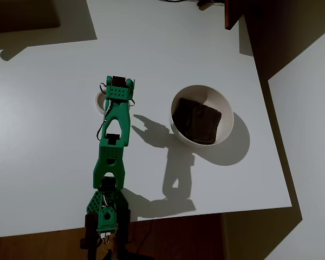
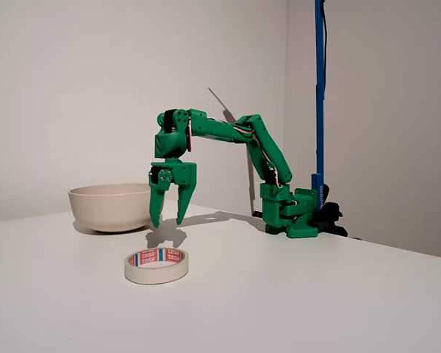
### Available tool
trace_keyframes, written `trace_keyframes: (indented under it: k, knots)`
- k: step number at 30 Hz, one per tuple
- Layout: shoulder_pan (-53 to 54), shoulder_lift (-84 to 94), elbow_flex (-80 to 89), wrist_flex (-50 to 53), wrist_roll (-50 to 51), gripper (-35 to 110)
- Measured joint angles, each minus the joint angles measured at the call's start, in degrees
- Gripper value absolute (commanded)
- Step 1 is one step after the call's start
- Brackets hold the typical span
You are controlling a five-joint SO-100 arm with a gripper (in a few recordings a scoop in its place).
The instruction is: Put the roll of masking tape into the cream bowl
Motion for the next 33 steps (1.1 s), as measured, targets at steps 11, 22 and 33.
trace_keyframes:
  k: [11, 22, 33]
  knots:
    - [-4.5, -1.8, -1.0, -1.5, 2.2, 16]
    - [-3.0, -6.1, -1.1, -2.5, 2.6, 16]
    - [-4.1, -7.4, -1.1, -2.1, 3.8, 14]
